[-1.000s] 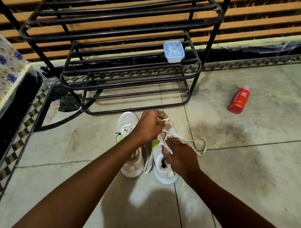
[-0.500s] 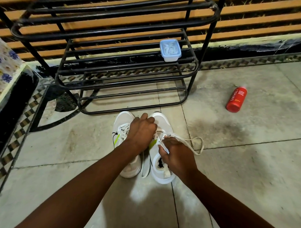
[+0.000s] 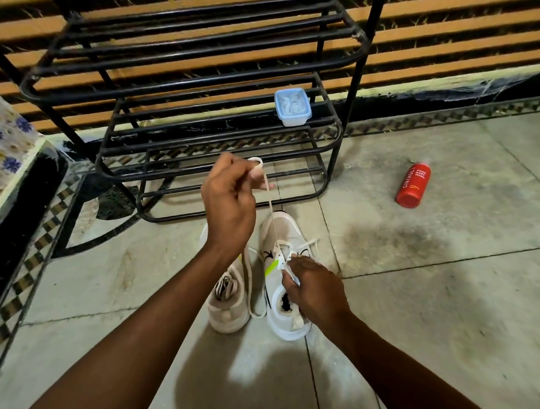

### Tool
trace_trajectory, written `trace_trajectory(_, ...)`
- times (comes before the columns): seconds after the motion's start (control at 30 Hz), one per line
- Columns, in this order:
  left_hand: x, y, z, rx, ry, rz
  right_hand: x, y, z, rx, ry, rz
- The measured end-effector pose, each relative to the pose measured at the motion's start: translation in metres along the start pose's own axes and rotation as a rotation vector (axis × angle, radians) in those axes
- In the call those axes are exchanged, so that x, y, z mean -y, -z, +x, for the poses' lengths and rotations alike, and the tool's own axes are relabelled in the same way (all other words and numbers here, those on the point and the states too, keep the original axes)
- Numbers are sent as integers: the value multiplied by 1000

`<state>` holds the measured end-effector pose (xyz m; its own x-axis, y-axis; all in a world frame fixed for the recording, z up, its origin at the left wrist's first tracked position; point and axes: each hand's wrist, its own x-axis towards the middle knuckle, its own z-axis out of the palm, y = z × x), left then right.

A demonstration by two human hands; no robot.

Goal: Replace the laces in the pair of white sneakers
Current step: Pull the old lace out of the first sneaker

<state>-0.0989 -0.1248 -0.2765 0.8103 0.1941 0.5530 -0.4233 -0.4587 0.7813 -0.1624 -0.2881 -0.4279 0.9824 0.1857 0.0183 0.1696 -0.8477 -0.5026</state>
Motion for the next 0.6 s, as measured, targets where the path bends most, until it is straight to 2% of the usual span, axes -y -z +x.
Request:
trace_trajectory(0.07,-2,-5,-1,58,119,-191,1,0,0,16,2,-11)
trace_trajectory(0.17,20,-12,-8,172,106,-108,2,-2,2,27,-3,-32)
trace_trajectory(0.43,75,-17,-44,554,-8,621,1,-11,2,-81,25,-58)
trace_trajectory(0.53,81,-19,-54,789,-49,930,1,-12,2,-88,28,-73)
trace_trajectory(0.6,86,-21,-57,882,-36,1041,1,-12,2,-89,26,-79)
